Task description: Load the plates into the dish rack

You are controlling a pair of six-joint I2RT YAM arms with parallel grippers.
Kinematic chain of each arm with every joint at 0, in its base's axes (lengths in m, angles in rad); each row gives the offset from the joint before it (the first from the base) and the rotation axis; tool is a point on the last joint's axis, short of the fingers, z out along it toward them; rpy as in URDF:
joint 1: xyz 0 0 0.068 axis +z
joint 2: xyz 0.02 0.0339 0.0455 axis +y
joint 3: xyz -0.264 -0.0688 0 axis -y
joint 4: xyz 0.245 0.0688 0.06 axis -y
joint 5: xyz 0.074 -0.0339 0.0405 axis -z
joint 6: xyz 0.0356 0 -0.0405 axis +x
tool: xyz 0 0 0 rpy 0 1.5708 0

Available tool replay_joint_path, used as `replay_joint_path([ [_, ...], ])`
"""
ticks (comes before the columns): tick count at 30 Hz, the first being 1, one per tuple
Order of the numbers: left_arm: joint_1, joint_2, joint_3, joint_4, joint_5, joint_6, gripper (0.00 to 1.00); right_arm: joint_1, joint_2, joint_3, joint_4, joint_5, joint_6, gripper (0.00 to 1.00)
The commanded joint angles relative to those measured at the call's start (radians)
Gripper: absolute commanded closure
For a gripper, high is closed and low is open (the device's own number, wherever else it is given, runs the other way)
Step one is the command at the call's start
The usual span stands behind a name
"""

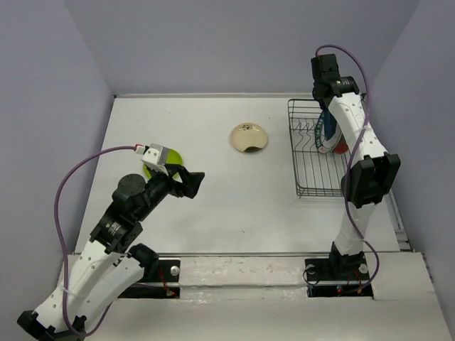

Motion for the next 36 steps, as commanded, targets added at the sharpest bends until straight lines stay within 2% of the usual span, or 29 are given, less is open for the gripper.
replay_joint_path([
  [1, -0.004, -0.001, 0.014, 0.029, 0.003, 0.023, 0.01, -0.004, -0.003, -0.002, 0.11, 0.03, -0.053, 0.93],
  [15, -0.004, 0.017, 0.014, 0.03, -0.001, 0.025, 0.01, -0.013, 0.091, -0.036, 0.154, -0.044, -0.041, 0.93],
  [28, -0.002, 0.048, 0.012, 0.034, 0.0, 0.023, 0.01, -0.053, 0.099, -0.166, 0.249, -0.291, -0.03, 0.93],
  [32, -0.002, 0.072, 0.014, 0.034, 0.003, 0.019, 0.01, -0.062, 0.091, -0.2, 0.288, -0.29, -0.023, 0.86],
  [34, -0.001, 0.087, 0.015, 0.035, 0.009, 0.016, 0.01, -0.062, 0.088, -0.203, 0.298, -0.282, -0.012, 0.77],
  [36, 0.002, 0.113, 0.018, 0.044, 0.052, -0.001, 0.01, -0.062, 0.08, -0.196, 0.298, -0.27, 0.009, 0.63],
])
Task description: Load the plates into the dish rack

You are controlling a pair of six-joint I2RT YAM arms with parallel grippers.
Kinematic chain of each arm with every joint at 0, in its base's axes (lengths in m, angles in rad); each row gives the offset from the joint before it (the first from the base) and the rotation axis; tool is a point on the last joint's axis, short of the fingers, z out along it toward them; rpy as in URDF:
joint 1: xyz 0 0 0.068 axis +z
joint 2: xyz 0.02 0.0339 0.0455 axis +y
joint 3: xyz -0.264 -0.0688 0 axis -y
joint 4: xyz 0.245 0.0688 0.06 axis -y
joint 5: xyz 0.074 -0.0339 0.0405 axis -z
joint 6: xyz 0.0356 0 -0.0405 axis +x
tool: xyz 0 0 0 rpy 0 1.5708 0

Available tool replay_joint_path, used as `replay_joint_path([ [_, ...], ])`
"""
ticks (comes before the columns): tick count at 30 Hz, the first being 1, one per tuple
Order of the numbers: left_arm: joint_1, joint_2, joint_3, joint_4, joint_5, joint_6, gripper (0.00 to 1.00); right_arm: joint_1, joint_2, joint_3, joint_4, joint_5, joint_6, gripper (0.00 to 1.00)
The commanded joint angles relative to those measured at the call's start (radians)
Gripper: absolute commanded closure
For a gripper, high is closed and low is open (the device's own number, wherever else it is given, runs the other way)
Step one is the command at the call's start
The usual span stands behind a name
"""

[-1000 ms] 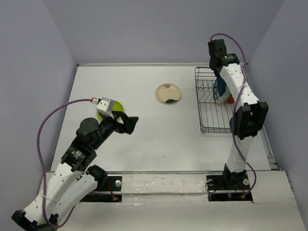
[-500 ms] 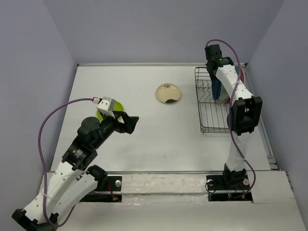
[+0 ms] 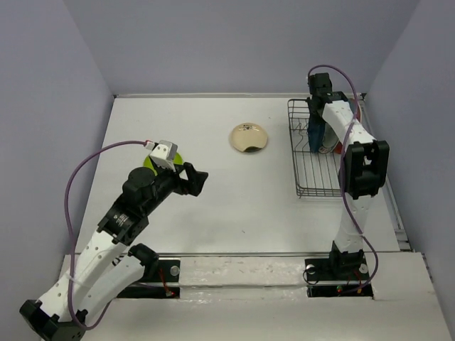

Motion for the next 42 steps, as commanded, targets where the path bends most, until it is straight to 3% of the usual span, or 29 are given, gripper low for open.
replay_joint_path([
  [1, 0.004, 0.061, 0.02, 0.049, 0.085, -0.015, 0.01, -0.001, -0.05, 0.005, 0.073, -0.013, 0.038, 0.54],
  [2, 0.004, 0.061, 0.025, 0.054, 0.086, -0.023, 0.01, -0.001, -0.059, 0.007, 0.073, -0.01, 0.045, 0.47],
  [3, 0.004, 0.09, 0.031, 0.048, 0.092, -0.03, 0.01, -0.001, -0.068, 0.008, 0.076, -0.009, 0.061, 0.32],
  [4, 0.004, 0.107, 0.047, 0.042, 0.09, -0.035, 0.01, -0.001, -0.091, 0.008, 0.076, -0.003, 0.07, 0.25],
  [6, 0.007, 0.15, 0.06, 0.035, 0.087, -0.047, 0.01, -0.001, -0.119, 0.001, 0.076, -0.012, 0.105, 0.17],
  [11, 0.007, 0.228, 0.086, 0.071, 0.081, -0.113, 0.01, 0.009, -0.269, -0.088, 0.13, -0.117, 0.205, 0.08],
  [18, 0.007, 0.354, 0.115, 0.162, 0.017, -0.24, 0.02, 0.103, -0.541, -0.389, 0.34, -0.248, 0.308, 0.07],
  [20, 0.007, 0.394, 0.092, 0.219, -0.014, -0.28, 0.06, 0.147, -0.606, -0.468, 0.421, -0.297, 0.34, 0.07],
  [27, 0.01, 0.671, 0.136, 0.411, -0.111, -0.368, 0.13, 0.268, -0.895, -0.953, 0.786, -0.486, 0.579, 0.12],
  [34, 0.033, 0.961, 0.294, 0.499, -0.206, -0.395, 0.23, 0.29, -1.093, -1.147, 0.829, -0.507, 0.662, 0.15],
  [38, 0.126, 1.197, 0.417, 0.563, -0.077, -0.435, 0.39, 0.29, -1.162, -1.216, 0.844, -0.59, 0.688, 0.19],
  [42, 0.156, 1.329, 0.532, 0.555, -0.022, -0.437, 0.44, 0.29, -1.199, -1.259, 0.868, -0.627, 0.703, 0.21],
])
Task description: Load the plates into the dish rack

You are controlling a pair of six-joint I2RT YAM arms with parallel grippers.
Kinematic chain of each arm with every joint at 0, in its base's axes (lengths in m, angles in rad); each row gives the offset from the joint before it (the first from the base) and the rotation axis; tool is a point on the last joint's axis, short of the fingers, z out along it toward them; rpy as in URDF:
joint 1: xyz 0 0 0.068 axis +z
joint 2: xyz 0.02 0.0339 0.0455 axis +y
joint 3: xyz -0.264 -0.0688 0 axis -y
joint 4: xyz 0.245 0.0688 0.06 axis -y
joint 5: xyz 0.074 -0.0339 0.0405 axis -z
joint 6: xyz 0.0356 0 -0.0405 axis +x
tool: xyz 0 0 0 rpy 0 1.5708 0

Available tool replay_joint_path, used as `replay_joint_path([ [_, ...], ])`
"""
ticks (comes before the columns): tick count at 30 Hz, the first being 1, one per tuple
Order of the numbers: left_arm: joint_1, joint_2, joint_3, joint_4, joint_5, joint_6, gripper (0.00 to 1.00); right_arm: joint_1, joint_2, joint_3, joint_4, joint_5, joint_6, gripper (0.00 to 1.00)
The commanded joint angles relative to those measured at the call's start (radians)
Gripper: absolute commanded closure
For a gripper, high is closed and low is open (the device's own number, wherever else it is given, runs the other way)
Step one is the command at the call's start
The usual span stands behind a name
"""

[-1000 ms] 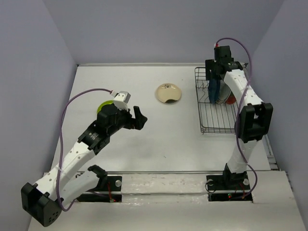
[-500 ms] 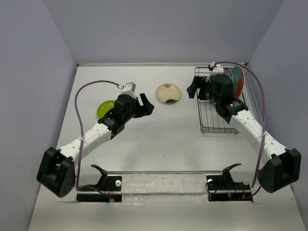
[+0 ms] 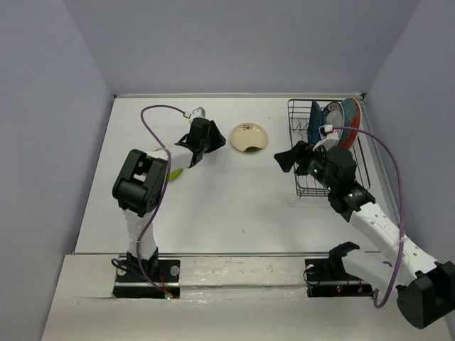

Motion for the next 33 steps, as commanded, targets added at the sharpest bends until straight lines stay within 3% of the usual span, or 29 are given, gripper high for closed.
replay_joint_path([
  [1, 0.03, 0.108, 0.141, 0.06, 0.08, -0.009, 0.44, 0.01, -0.037, -0.038, 0.095, -0.067, 0.036, 0.21],
  [6, 0.029, 0.251, 0.284, 0.005, 0.164, 0.017, 0.44, 0.01, -0.008, -0.03, 0.105, -0.105, 0.024, 0.22],
  [13, 0.027, 0.337, 0.337, 0.017, 0.208, 0.008, 0.43, 0.01, 0.046, -0.041, 0.128, -0.111, 0.014, 0.22],
  [17, 0.026, 0.392, 0.401, -0.026, 0.188, 0.008, 0.62, 0.01, 0.071, -0.035, 0.139, -0.113, 0.014, 0.22],
  [18, 0.026, 0.397, 0.409, -0.043, 0.186, 0.008, 0.75, 0.01, 0.075, -0.03, 0.139, -0.114, 0.014, 0.22],
  [20, 0.026, 0.385, 0.401, -0.045, 0.183, 0.01, 0.89, 0.01, 0.084, -0.027, 0.138, -0.116, 0.007, 0.22],
  [21, 0.026, 0.371, 0.386, -0.033, 0.177, 0.01, 0.94, 0.01, 0.084, -0.024, 0.133, -0.114, 0.002, 0.23],
  [25, 0.026, 0.212, 0.231, 0.053, 0.186, -0.009, 0.94, 0.01, 0.132, 0.027, 0.067, -0.143, -0.071, 0.2],
  [28, 0.015, -0.039, -0.069, 0.22, 0.201, -0.07, 0.94, 0.01, 0.193, 0.097, 0.001, -0.183, -0.134, 0.11],
  [33, -0.031, -0.28, -0.314, 0.348, 0.244, -0.096, 0.94, 0.01, 0.279, 0.166, -0.052, -0.173, -0.165, 0.02],
])
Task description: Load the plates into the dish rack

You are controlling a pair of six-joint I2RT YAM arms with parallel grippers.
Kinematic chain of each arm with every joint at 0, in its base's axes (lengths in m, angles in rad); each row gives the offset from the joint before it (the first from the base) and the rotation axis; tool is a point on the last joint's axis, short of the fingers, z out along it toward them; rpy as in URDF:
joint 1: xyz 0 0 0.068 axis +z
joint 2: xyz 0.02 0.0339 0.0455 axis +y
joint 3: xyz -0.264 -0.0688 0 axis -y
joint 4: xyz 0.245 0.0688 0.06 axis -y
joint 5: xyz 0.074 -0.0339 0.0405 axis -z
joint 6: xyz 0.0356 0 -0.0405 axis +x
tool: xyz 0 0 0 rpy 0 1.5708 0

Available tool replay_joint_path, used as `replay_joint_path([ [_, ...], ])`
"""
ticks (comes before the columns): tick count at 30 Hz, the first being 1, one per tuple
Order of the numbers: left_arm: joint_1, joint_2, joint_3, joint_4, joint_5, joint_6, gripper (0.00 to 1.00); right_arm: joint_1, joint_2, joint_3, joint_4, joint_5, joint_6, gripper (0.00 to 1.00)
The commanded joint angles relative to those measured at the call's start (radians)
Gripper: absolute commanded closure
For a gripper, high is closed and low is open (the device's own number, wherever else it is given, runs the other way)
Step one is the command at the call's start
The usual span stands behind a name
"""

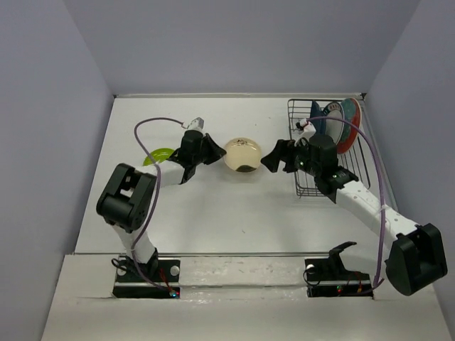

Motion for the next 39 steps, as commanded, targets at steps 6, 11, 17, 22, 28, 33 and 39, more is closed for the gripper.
replay_joint_path([
  [6, -0.118, -0.455, -0.357, 0.264, 0.097, -0.058, 0.94, 0.005, 0.112, 0.111, -0.062, -0.101, -0.047, 0.01],
  [11, -0.123, -0.575, -0.437, 0.301, 0.143, -0.065, 0.94, 0.005, 0.119, 0.07, 0.013, -0.244, 0.01, 0.11],
  [17, -0.124, -0.722, -0.482, 0.304, 0.159, -0.067, 0.86, 0.005, 0.058, 0.019, 0.139, -0.37, 0.11, 0.93],
  [22, -0.123, -0.822, -0.447, 0.183, 0.158, -0.012, 0.38, 0.005, 0.024, 0.08, 0.092, -0.298, 0.091, 0.93],
  [28, -0.121, -0.98, -0.313, -0.214, 0.132, 0.169, 0.01, -0.016, 0.073, 0.367, -0.261, 0.306, -0.158, 0.93],
  [33, -0.121, -1.093, -0.188, -0.534, 0.037, 0.359, 0.01, -0.016, 0.173, 0.567, -0.336, 0.735, -0.306, 0.93],
  [39, -0.114, -1.161, -0.233, -0.575, -0.094, 0.459, 0.01, -0.016, 0.357, 0.768, -0.353, 1.001, -0.508, 0.93],
])
